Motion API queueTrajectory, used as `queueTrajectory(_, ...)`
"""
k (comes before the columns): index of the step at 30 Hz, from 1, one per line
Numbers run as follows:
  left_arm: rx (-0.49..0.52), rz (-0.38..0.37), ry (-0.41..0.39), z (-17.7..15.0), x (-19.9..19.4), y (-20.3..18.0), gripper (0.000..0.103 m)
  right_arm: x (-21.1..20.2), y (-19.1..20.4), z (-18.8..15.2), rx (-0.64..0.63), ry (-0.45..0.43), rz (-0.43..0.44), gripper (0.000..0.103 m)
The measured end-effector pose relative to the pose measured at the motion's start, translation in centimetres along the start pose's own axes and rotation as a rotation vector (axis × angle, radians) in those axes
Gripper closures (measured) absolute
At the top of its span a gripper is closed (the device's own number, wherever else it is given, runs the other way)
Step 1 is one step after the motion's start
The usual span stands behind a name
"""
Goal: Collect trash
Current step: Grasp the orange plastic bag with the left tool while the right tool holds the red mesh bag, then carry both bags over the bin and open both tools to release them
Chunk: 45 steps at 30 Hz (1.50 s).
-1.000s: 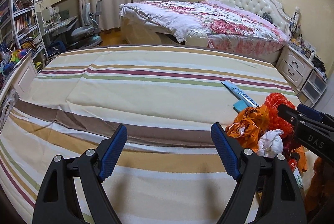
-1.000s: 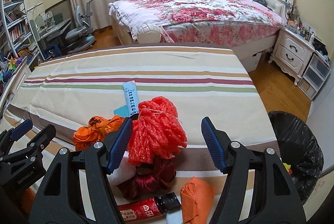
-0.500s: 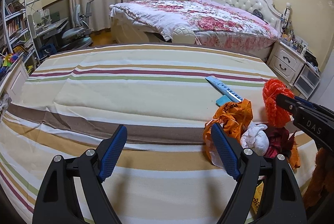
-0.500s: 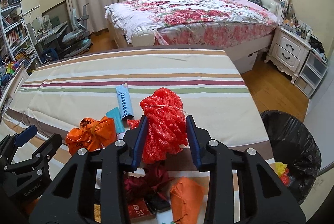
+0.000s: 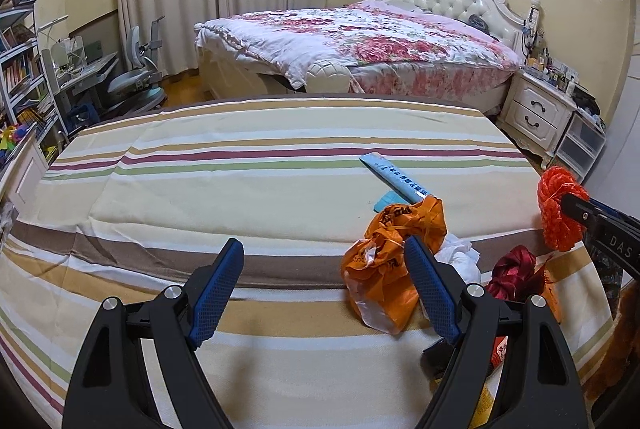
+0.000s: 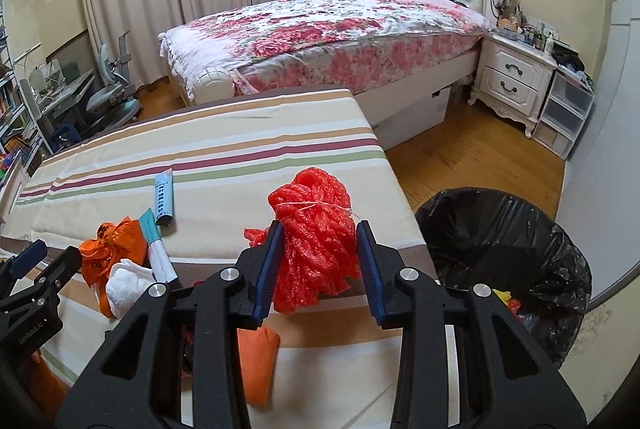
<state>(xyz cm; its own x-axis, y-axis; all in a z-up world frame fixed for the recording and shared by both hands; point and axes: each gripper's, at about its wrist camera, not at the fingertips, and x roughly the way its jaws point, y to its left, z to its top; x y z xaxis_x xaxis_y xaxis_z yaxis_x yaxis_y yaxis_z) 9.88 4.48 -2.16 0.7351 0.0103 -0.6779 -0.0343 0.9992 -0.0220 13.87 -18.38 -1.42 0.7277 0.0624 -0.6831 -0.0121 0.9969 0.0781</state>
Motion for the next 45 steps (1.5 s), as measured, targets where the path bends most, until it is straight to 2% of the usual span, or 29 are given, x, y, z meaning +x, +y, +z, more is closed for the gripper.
queueTrajectory(3, 0.014, -0.007, 0.015, 0.0, 0.9, -0.4, 0.023, -0.1, -0.6, -0.3, 0.01, -0.003, 0.005, 0.067)
queueTrajectory(5, 0.009, -0.019, 0.023, 0.0, 1.3, -0.5, 0.028, -0.2, -0.9, -0.4, 0.013, -0.002, 0.008, 0.067)
queueTrajectory(12, 0.028, -0.102, 0.054, -0.2, 1.9, -1.2, 0.066, -0.1, -1.2, -0.7, 0.02, 0.001, 0.019, 0.067)
queueTrajectory(15, 0.045, -0.102, 0.048, -0.4, 1.8, -1.5, 0.071, -0.1, -1.0, -0.8, 0.017, 0.001, 0.02, 0.067)
queueTrajectory(21, 0.017, -0.103, 0.023, -0.4, 0.9, -1.1, 0.073, -0.3, -0.2, -0.8, -0.002, -0.007, 0.026, 0.067)
queueTrajectory(28, -0.004, -0.061, -0.046, 0.0, -1.0, -0.1, 0.073, -0.6, 0.3, -0.7, -0.016, -0.015, 0.026, 0.067)
queueTrajectory(34, -0.029, -0.071, -0.089, 0.9, -2.7, -0.1, 0.073, -1.3, -0.2, -0.7, -0.013, -0.027, 0.013, 0.067)
queueTrajectory(40, -0.005, -0.127, -0.125, 1.9, -3.9, -2.8, 0.073, -2.5, -2.1, -0.7, -0.002, -0.048, -0.031, 0.067)
queueTrajectory(45, 0.048, -0.19, -0.125, 2.3, -3.9, -6.8, 0.073, -3.4, -4.7, -0.8, 0.021, -0.059, -0.081, 0.067)
